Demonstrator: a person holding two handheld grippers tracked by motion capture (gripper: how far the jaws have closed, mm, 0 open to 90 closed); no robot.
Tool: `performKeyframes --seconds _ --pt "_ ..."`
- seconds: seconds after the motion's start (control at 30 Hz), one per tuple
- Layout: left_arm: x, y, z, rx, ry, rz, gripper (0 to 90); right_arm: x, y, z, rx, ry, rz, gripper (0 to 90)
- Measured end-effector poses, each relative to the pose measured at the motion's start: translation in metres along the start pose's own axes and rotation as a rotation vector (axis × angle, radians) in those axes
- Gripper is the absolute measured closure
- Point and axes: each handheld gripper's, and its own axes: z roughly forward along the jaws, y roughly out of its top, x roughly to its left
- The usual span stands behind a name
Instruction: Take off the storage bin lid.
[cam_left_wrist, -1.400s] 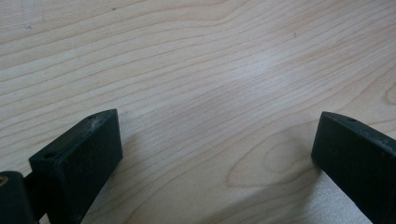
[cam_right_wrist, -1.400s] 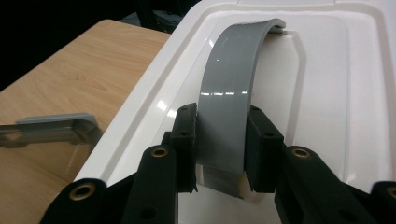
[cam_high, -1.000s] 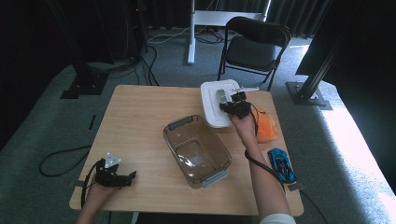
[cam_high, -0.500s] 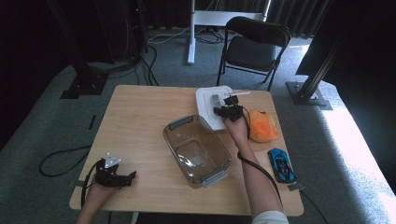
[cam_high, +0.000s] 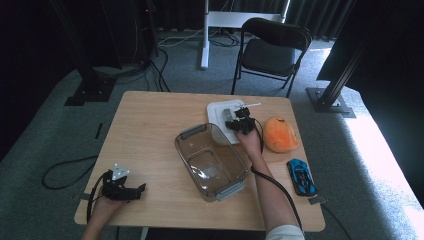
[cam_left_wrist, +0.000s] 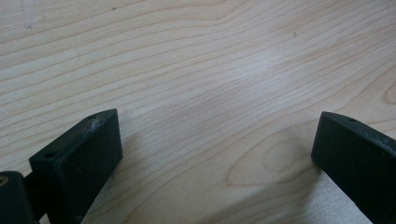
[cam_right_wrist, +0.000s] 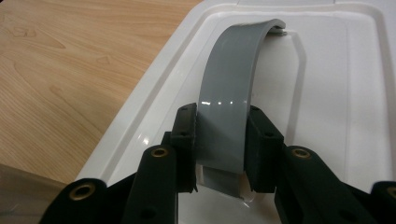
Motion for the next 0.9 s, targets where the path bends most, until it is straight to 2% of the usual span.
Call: performKeyframes --seconds 0.27,0.57,0.73,0.77,0.9 --pt "0.0 0.0 0.0 0.001 0.0 0.0 2.2 0.002 -0.004 0.011 0.019 0.003 0.003 68.3" --pt "0.0 0.0 0.0 0.0 -0.001 0.001 2.2 -0.005 -0.011 0.021 0.043 0.012 0.042 67.7" --pt "0.0 0.0 0.0 0.0 -0.001 0.001 2.2 -0.006 -0.013 0.025 0.07 -0.002 0.057 61.5" --pt "0.0 0.0 0.0 0.0 -0.001 0.001 2.2 -0.007 -0.012 0.025 0.084 -0.001 0.066 55.0" --pt "0.0 0.0 0.0 0.0 -0.001 0.001 2.2 -0.006 -0.013 0.019 0.073 -0.001 0.053 50.8"
